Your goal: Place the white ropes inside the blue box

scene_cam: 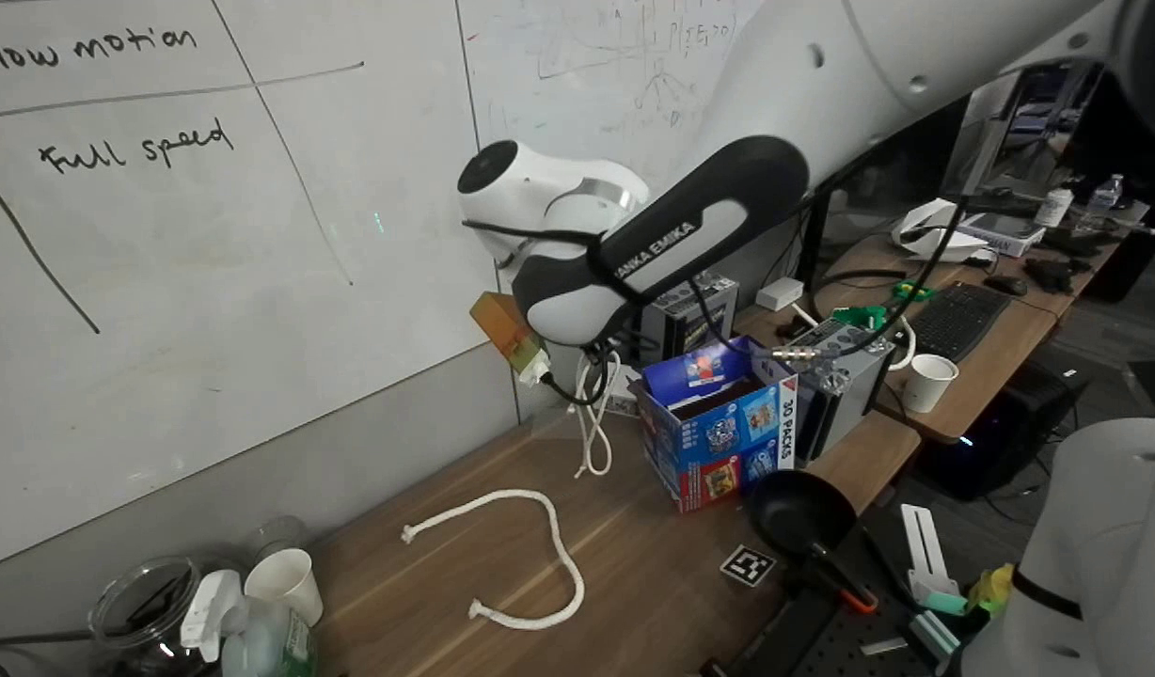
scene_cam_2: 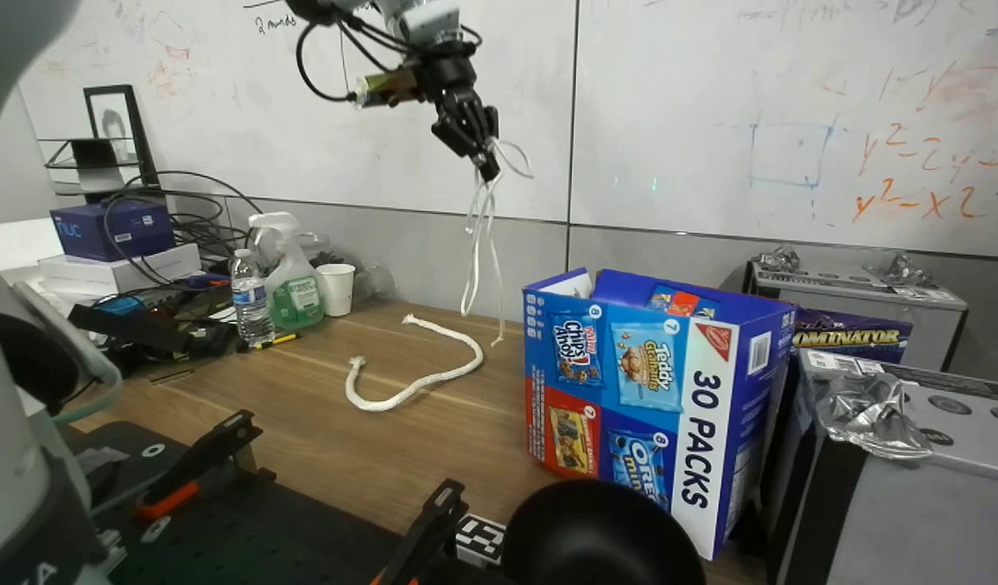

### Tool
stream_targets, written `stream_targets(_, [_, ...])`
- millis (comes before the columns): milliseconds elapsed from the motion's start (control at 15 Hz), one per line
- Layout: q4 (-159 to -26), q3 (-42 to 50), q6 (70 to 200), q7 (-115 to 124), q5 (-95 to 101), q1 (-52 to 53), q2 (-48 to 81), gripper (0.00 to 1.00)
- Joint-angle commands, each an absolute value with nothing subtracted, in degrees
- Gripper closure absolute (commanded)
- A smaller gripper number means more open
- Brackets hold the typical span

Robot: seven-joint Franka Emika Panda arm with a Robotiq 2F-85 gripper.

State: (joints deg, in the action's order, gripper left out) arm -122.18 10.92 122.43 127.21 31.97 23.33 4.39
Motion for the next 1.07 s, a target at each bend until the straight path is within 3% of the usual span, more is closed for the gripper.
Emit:
stream_targets(0, [-124.1, 3.3, 114.5, 127.4, 34.5, 16.4, -5.8, 0.99])
stream_targets(333, [-122.5, -0.8, 110.0, 122.3, 34.1, 7.9, -12.1, 0.99])
stream_targets(1000, [-121.9, -0.2, 110.4, 117.7, 38.3, -2.5, -13.6, 0.99])
